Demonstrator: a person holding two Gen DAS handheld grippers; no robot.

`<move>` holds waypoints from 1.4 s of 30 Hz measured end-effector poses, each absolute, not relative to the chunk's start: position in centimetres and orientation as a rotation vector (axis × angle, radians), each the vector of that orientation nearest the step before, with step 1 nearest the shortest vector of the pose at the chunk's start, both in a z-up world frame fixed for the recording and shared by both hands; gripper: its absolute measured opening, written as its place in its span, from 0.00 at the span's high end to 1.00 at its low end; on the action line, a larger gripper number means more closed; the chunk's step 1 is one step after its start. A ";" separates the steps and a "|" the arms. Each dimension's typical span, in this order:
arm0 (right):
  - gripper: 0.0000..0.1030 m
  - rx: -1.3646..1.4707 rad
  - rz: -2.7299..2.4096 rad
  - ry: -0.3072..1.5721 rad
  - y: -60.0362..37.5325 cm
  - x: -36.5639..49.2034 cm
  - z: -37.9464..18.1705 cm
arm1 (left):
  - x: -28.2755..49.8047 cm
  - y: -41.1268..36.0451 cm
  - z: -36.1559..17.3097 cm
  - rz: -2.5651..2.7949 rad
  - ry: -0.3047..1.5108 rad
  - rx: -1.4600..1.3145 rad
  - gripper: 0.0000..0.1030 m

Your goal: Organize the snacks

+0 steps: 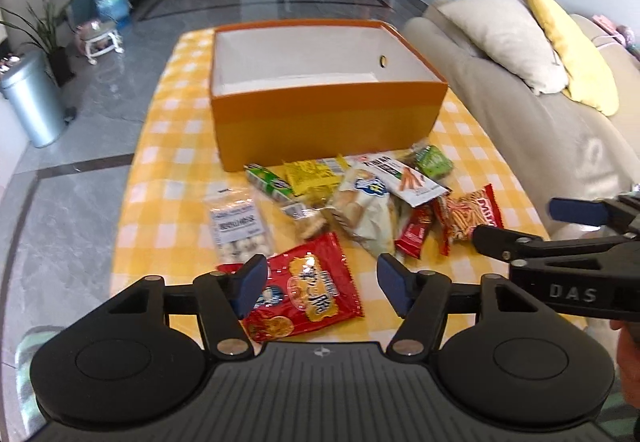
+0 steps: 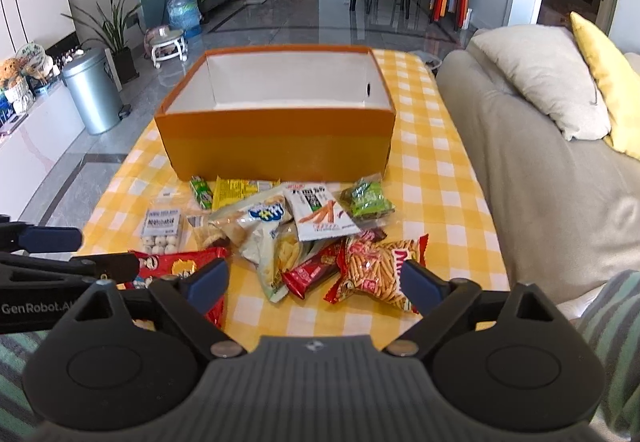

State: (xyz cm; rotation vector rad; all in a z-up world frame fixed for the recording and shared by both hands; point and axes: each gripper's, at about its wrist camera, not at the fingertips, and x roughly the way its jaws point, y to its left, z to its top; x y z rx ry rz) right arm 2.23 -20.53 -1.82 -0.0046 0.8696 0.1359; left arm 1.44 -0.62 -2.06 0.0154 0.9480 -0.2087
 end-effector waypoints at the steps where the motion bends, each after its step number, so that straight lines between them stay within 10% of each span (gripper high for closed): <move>1: 0.19 -0.006 0.138 0.877 -20.6 2.5 -2.1 | 1.8 -0.6 -2.2 -0.218 0.960 0.012 0.28; 42: 0.22 0.171 -0.034 1.179 -25.0 12.6 -13.2 | 7.6 -5.4 -13.6 -0.780 1.180 0.890 0.05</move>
